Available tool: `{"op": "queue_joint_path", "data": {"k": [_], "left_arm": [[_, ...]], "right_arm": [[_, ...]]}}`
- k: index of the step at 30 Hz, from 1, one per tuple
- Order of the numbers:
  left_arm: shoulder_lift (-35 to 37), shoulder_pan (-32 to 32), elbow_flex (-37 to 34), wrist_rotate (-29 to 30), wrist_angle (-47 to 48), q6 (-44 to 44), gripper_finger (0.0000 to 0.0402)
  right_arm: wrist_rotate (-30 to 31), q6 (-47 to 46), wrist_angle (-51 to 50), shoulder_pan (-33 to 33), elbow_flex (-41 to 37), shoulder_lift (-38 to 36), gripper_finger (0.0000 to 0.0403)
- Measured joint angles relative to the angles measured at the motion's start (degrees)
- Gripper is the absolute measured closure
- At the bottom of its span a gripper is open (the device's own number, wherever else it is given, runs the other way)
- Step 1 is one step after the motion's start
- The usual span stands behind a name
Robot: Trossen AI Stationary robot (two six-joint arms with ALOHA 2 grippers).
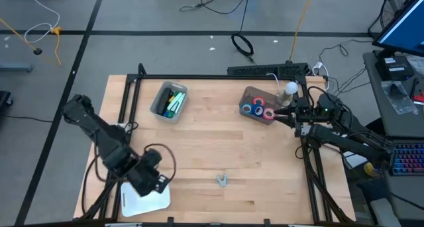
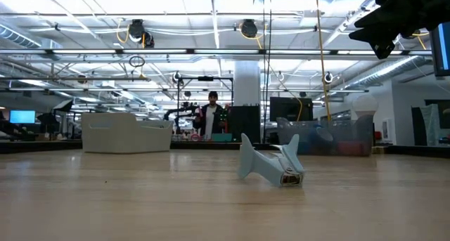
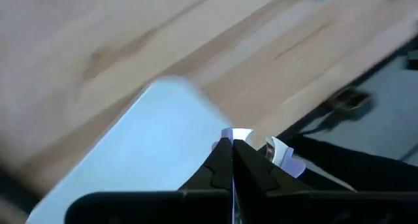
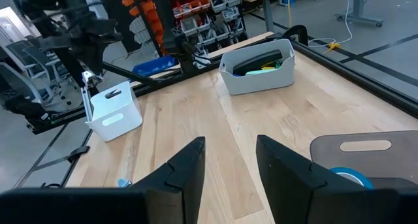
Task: Pick and place Stapler, Stapler remover, tape
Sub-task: Put the purple staple remover into the white bin
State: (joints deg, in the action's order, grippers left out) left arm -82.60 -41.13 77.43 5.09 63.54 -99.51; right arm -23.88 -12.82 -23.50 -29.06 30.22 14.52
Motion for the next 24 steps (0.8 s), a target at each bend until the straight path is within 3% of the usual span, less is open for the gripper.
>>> {"op": "queue_joint_path", "data": {"k": [6,14,21,24], "left_arm": [[-2.1,-6.2,0.0,-0.9,3.9,-8.8,0.0401],[-8.4,-10.5,-0.6,3.7,7.7,-8.5,0.0401],[-10.2,-13.3,-6.4,7.0,1.9,-12.1,0.0401],[-10.1,-13.9,-8.5,4.6,0.0,-17.1,0.0401]], "right_arm": [[0.0,0.0,0.0,0.0,0.0,0.0,0.0273],[0.0,-0.1,0.0,0.0,0.0,0.0,0.0273],[0.0,-0.2,0.0,0.0,0.0,0.0,0.0273],[0.0,-0.2,0.0,0.0,0.0,0.0,0.0273]]}}
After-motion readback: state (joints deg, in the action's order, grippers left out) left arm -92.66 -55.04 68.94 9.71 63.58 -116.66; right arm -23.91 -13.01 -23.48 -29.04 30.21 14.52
